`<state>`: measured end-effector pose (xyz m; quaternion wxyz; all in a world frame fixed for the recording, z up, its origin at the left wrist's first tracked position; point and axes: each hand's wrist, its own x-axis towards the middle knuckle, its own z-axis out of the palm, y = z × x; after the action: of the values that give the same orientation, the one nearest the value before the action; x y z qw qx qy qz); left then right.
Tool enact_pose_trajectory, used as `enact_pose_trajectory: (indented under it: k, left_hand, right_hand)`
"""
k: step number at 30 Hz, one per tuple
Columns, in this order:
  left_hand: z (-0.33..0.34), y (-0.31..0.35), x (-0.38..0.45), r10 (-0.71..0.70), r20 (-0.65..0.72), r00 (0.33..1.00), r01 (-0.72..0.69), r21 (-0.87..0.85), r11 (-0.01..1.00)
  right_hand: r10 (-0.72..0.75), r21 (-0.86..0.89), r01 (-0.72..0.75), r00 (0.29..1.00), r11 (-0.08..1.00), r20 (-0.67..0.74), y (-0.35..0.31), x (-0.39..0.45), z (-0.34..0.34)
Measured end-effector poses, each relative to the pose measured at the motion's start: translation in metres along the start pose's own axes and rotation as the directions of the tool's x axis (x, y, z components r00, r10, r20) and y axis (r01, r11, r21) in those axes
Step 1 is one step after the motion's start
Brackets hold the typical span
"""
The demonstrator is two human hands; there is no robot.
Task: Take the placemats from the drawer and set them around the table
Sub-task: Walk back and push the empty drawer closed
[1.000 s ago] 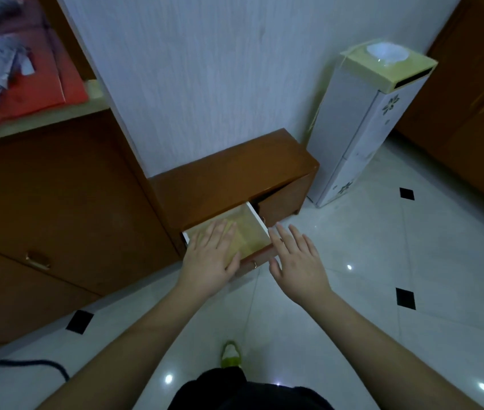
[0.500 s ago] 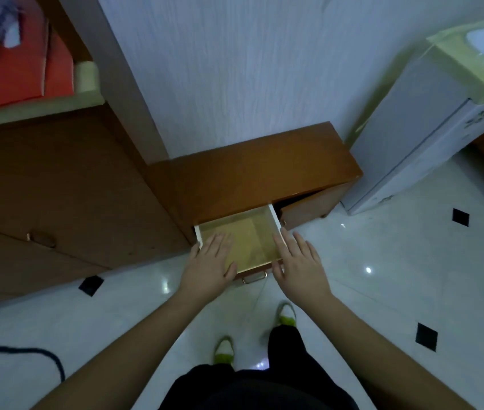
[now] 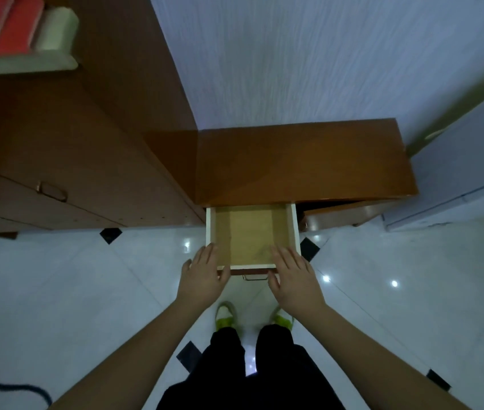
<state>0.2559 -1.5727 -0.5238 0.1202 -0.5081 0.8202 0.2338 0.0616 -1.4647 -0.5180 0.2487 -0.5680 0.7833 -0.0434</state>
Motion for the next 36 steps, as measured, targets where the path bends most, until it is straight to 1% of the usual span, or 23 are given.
enact_pose_trajectory:
  k: [2,5,7,8,9,10,11,12,13,14,15,16,17,18,20,22,24,26,28,30,32,36]
  left_hand:
    - [0.012,-0.007,0.009,-0.048,0.013,0.999,0.048,-0.075,0.996]
    - [0.040,-0.022,0.026,-0.103,0.081,0.991,0.116,-0.173,0.978]
    - [0.057,-0.031,0.032,-0.140,0.128,0.982,0.166,-0.224,0.960]
    - [0.069,-0.036,0.037,-0.173,0.158,0.972,0.210,-0.259,0.943]
    - [0.081,-0.041,0.041,-0.215,0.211,0.954,0.271,-0.292,0.917]
    - [0.094,-0.046,0.046,-0.258,0.266,0.929,0.342,-0.350,0.872]
    - [0.104,-0.050,0.049,-0.312,0.323,0.893,0.431,-0.420,0.799]
    - [0.115,-0.054,0.053,-0.367,0.366,0.855,0.514,-0.502,0.696]
    - [0.125,-0.058,0.058,-0.430,0.432,0.793,0.609,-0.566,0.555]
    - [0.134,-0.060,0.063,-0.475,0.509,0.718,0.690,-0.610,0.390]
    - [0.145,-0.064,0.069,-0.489,0.591,0.641,0.746,-0.630,0.216]
    - [0.151,-0.066,0.071,-0.475,0.650,0.593,0.755,-0.655,0.045]
    - [0.156,-0.067,0.073,-0.450,0.686,0.572,0.728,-0.677,-0.107]
    - [0.162,-0.068,0.076,-0.416,0.709,0.569,0.688,-0.688,-0.231]
    - [0.168,-0.069,0.086,-0.339,0.746,0.573,0.633,-0.666,-0.395]
    - [0.176,-0.069,0.099,-0.288,0.784,0.550,0.601,-0.611,-0.515]
    - [0.183,-0.068,0.110,-0.298,0.784,0.544,0.563,-0.605,-0.563]
    - [0.188,-0.066,0.114,-0.269,0.790,0.550,0.508,-0.573,-0.643]
    - [0.189,-0.065,0.116,-0.249,0.787,0.564,0.453,-0.547,-0.704]
    - [0.187,-0.067,0.119,-0.253,0.781,0.572,0.426,-0.546,-0.722]
    - [0.186,-0.069,0.124,-0.267,0.770,0.580,0.409,-0.558,-0.722]
    - [0.180,-0.069,0.142,-0.290,0.752,0.592,0.417,-0.593,-0.688]
  right_hand:
    - [0.009,0.036,-0.010,1.000,0.999,0.022,0.008,0.009,0.013]
    - [0.053,0.104,-0.062,0.995,0.993,0.089,0.019,0.026,0.043]
    - [0.101,0.208,-0.123,0.989,0.970,0.112,0.024,0.034,0.058]
    - [0.157,0.304,-0.194,0.977,0.933,0.141,0.026,0.040,0.068]
    - [0.246,0.428,-0.310,0.949,0.849,0.198,0.025,0.045,0.074]
    - [0.345,0.548,-0.446,0.895,0.708,0.283,0.025,0.052,0.080]
    - [0.438,0.645,-0.580,0.810,0.498,0.390,0.025,0.057,0.084]
    - [0.496,0.706,-0.657,0.720,0.263,0.486,0.025,0.061,0.087]
    - [0.527,0.723,-0.685,0.650,0.092,0.548,0.028,0.067,0.094]
    - [0.542,0.729,-0.684,0.600,-0.034,0.588,0.033,0.073,0.100]
    - [0.555,0.725,-0.676,0.555,-0.133,0.620,0.040,0.079,0.111]
    - [0.561,0.717,-0.663,0.517,-0.216,0.647,0.044,0.081,0.116]
    - [0.566,0.705,-0.654,0.482,-0.275,0.669,0.048,0.084,0.124]
    - [0.562,0.693,-0.634,0.453,-0.342,0.692,0.052,0.088,0.133]
    - [0.554,0.678,-0.564,0.409,-0.471,0.725,0.058,0.098,0.146]
    - [0.546,0.670,-0.518,0.395,-0.532,0.739,0.065,0.109,0.160]
    - [0.525,0.665,-0.478,0.408,-0.574,0.747,0.069,0.116,0.170]
    - [0.517,0.667,-0.430,0.423,-0.608,0.744,0.073,0.121,0.179]
    - [0.522,0.666,-0.397,0.417,-0.632,0.744,0.076,0.127,0.185]
    - [0.529,0.667,-0.377,0.411,-0.643,0.743,0.077,0.131,0.188]
    - [0.524,0.670,-0.350,0.429,-0.655,0.736,0.078,0.136,0.188]
    - [0.532,0.687,-0.320,0.452,-0.652,0.716,0.082,0.151,0.182]
